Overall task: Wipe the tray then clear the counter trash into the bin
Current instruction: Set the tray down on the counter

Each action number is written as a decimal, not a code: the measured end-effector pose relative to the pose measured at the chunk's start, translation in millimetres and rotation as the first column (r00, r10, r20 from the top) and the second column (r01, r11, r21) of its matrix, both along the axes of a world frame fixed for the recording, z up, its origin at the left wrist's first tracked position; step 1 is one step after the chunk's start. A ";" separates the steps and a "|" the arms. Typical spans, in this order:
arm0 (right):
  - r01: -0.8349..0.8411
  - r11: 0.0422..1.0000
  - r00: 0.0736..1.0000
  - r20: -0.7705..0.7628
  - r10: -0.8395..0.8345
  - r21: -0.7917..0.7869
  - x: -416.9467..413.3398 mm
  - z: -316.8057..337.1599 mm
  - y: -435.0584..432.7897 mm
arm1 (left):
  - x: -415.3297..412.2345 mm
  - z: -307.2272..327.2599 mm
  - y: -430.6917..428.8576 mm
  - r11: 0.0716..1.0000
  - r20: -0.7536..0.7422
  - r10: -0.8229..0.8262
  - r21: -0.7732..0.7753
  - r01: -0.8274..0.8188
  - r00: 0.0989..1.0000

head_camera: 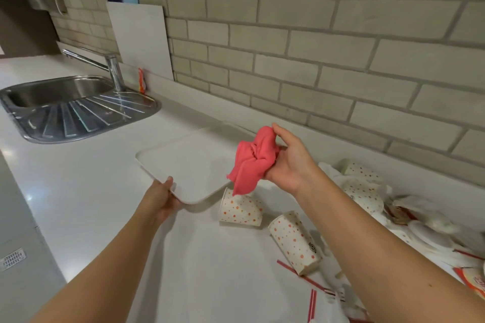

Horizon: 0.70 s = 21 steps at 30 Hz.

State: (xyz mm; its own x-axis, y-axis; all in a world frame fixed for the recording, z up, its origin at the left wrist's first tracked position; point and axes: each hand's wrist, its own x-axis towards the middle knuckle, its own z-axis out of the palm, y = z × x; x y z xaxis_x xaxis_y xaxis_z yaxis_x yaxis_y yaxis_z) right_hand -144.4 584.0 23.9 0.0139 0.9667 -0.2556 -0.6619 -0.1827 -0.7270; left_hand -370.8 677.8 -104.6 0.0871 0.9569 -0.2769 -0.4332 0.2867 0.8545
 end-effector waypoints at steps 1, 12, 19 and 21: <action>-0.005 1.000 1.000 0.029 0.004 0.024 -2.2 2.1 -0.2 | -1.2 -1.2 -1.5 1.000 -0.060 -0.001 -0.007 0.001 0.998; -0.113 0.985 0.950 0.306 0.068 0.134 -46.0 -6.6 1.3 | -11.5 44.2 -9.4 0.989 -0.823 -0.085 -0.003 0.146 0.562; -0.113 0.994 0.891 0.441 0.105 -0.010 -85.3 -23.1 -4.7 | -2.2 97.2 -64.0 0.724 -0.646 -0.372 0.248 0.644 0.666; -0.170 0.984 0.840 0.514 0.173 -0.053 -91.8 -24.5 -7.6 | -4.5 94.7 -65.4 0.771 -0.651 -0.295 0.270 0.577 0.700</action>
